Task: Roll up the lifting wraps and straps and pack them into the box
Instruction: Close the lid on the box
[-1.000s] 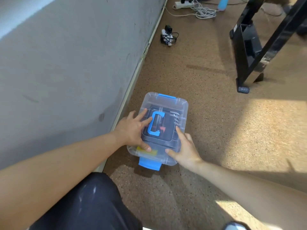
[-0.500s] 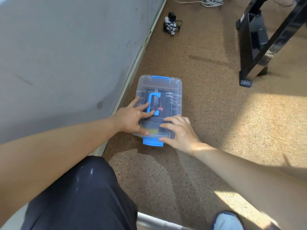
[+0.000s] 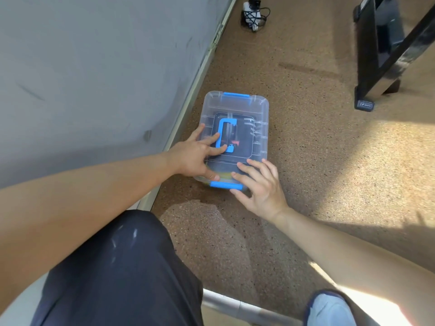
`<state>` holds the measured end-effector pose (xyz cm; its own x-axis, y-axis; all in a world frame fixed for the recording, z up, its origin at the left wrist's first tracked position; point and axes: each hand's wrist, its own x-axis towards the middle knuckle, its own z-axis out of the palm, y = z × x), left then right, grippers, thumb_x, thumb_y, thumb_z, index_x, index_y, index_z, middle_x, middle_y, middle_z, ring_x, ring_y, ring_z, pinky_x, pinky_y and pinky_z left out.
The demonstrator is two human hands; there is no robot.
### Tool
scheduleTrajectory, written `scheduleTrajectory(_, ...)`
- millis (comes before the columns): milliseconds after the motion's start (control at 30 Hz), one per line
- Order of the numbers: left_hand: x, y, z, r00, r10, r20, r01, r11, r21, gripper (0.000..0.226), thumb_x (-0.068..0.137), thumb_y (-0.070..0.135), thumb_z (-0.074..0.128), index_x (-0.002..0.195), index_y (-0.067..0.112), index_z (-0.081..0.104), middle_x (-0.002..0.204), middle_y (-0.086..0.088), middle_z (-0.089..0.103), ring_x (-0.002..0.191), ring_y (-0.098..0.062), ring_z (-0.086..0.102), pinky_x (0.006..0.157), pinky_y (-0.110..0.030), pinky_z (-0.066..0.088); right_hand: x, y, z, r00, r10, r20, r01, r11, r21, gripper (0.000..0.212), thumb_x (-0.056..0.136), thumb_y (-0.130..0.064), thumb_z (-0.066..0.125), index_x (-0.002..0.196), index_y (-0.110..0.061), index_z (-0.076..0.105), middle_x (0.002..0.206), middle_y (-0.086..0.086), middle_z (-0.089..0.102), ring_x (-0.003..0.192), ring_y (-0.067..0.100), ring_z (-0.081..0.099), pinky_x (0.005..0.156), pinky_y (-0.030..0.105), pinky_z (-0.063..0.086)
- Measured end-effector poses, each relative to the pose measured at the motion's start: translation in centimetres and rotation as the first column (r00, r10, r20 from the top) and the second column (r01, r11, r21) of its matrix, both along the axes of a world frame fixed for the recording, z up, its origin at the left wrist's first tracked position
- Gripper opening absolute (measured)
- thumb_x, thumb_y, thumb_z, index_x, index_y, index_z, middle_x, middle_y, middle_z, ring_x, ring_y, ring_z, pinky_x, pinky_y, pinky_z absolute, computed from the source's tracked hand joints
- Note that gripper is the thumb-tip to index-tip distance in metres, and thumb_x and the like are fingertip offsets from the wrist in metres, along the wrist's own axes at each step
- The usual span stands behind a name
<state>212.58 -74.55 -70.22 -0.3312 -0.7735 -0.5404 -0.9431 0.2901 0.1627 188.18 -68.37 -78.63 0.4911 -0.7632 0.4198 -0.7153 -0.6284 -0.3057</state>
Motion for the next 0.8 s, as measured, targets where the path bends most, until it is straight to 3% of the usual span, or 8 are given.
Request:
scheduleTrajectory(167,-0.2,0.0,0.4,1.000,0.012,-0.005,-0.012,0.998,0.069,0.092,0.087,0.079,0.050,0.161,0.046,0.007,0.171,0.013,-0.012,0.148,-0.026,-0.039,0.124,-0.058,0.009,0.1,-0.4,0.2,1.000,-0.008,0.019,0.007,0.998,0.068,0.034,0.085,-0.044,0.076,0.112,-0.022,0.078,0.127,0.002,0.071,0.121,0.031,0.060,0.111,0.054,0.034)
scheduleTrajectory(333,0.4,0.1,-0.2,0.989,-0.109,0.101,0.110,0.994,-0.004,0.111,0.076,0.082,0.062,0.160,0.047,-0.001,0.169,0.015,-0.018,0.148,-0.031,-0.038,0.113,-0.061,0.037,0.3,-0.6,0.6,0.999,-0.036,0.033,0.032,0.991,0.129,0.035,0.087,-0.049,0.066,0.109,-0.025,0.080,0.122,-0.002,0.072,0.117,0.029,0.059,0.105,0.044,0.032)
scheduleTrajectory(500,0.1,0.2,-0.3,0.989,-0.111,0.095,0.114,0.993,-0.025,0.107,0.080,0.079,0.060,0.161,0.045,0.000,0.170,0.012,-0.015,0.149,-0.031,-0.037,0.113,-0.060,0.041,0.5,-0.8,1.2,0.998,-0.052,0.020,0.047,0.980,0.191,0.031,0.079,-0.043,0.079,0.106,-0.027,0.080,0.120,-0.004,0.073,0.114,0.028,0.059,0.101,0.039,0.029)
scheduleTrajectory(700,-0.3,0.1,1.1,0.983,-0.126,0.131,0.132,0.990,-0.041,0.111,0.074,0.080,0.066,0.161,0.044,0.007,0.172,0.011,-0.004,0.155,-0.033,-0.022,0.116,-0.059,0.037,0.6,-1.6,4.6,0.991,-0.044,-0.123,0.093,0.901,0.423,0.038,0.084,-0.049,0.077,0.118,-0.034,0.076,0.131,-0.012,0.064,0.126,0.017,0.047,0.100,0.033,0.021)
scheduleTrajectory(800,-0.2,-0.4,2.0,0.986,-0.131,0.106,0.136,0.990,-0.044,0.107,0.075,0.076,0.069,0.161,0.041,0.016,0.172,0.005,0.010,0.158,-0.033,-0.003,0.121,-0.053,0.032,0.6,-2.5,6.9,0.986,0.023,-0.164,0.071,0.835,0.546,0.043,0.084,-0.054,0.075,0.121,-0.032,0.074,0.141,-0.012,0.059,0.132,0.015,0.043,0.105,0.034,0.024)
